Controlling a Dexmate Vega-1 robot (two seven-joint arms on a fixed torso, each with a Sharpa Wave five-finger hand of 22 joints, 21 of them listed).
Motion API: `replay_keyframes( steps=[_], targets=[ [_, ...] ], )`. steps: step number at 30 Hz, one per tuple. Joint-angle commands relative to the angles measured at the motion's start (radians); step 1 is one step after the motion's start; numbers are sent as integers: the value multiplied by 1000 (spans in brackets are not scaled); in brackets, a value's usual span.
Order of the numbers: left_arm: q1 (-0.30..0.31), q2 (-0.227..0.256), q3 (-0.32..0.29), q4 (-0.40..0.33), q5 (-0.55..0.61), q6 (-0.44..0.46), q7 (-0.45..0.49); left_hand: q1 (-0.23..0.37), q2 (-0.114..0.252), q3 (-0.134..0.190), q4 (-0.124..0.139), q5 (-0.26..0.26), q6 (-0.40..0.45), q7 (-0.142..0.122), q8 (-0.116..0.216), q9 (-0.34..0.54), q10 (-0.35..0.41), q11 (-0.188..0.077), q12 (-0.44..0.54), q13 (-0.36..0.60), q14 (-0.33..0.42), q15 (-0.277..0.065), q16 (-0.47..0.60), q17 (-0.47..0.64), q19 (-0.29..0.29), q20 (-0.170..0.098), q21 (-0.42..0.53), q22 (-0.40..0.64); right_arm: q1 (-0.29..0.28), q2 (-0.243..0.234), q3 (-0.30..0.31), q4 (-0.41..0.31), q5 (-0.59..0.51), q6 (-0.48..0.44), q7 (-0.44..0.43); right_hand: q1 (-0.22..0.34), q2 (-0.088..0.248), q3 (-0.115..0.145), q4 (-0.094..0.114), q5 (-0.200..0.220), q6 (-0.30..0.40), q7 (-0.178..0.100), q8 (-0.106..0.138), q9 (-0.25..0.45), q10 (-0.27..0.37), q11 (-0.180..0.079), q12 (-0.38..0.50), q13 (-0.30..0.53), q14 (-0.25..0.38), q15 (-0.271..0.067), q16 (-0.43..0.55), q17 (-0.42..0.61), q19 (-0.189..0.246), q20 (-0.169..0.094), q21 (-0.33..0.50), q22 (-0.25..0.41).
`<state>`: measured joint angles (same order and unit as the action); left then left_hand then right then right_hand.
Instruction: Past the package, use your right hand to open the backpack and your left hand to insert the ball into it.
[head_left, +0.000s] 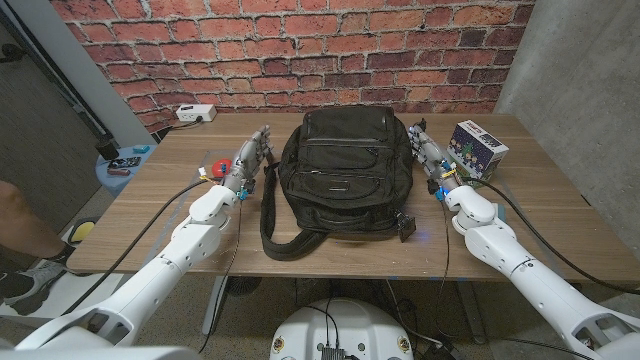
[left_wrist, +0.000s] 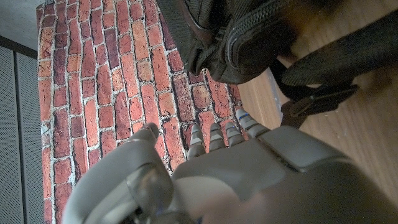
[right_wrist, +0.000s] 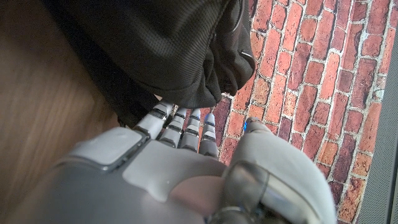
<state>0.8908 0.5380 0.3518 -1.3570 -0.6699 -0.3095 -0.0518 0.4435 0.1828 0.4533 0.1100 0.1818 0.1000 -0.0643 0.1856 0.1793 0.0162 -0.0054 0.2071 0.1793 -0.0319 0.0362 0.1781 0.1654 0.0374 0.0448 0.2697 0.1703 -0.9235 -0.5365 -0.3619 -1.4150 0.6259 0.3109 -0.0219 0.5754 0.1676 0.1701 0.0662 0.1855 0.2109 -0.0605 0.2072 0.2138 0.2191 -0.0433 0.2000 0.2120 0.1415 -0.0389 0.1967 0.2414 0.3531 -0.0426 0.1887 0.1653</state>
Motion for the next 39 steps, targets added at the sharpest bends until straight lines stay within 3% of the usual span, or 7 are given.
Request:
replay_keyframes(
  steps=[1, 28, 39],
  targets=[
    [13, 7, -4, -13, -1, -9, -3, 8, -5, 7, -1, 3, 11, 0, 5, 2, 8, -1, 4, 5, 7, 4, 3, 4, 6, 2, -2, 4, -31, -26, 7, -57, -21, 1, -21, 11, -3, 7, -3, 3, 2, -1, 0, 0, -3, 0, 2, 2, 6, -39, 6, 1, 6, -50, 5, 5],
    [40, 28, -15, -47, 6, -24, 3, 7, -6, 19, -10, 1, 15, 4, 3, 2, 9, 0, 2, 5, 8, 4, 1, 4, 10, 2, -11, 4, -138, -105, 27, -241, -86, -10, -76, 5, -9, 8, -11, 0, 5, 1, 1, -3, -1, 3, 3, 1, 7, -37, 10, -2, 7, -47, 5, 5],
    [48, 32, -11, -63, 10, -22, 2, 6, -7, 24, -14, 0, 18, 7, 3, 2, 11, -2, 1, 5, 9, 5, 1, 4, 13, 3, -14, 4, -150, -133, 47, -249, -96, -13, -74, 5, -9, 10, -17, 0, 7, 0, 1, -4, -2, 3, 3, 1, 7, -36, 12, -3, 8, -46, 5, 5]
  ],
)
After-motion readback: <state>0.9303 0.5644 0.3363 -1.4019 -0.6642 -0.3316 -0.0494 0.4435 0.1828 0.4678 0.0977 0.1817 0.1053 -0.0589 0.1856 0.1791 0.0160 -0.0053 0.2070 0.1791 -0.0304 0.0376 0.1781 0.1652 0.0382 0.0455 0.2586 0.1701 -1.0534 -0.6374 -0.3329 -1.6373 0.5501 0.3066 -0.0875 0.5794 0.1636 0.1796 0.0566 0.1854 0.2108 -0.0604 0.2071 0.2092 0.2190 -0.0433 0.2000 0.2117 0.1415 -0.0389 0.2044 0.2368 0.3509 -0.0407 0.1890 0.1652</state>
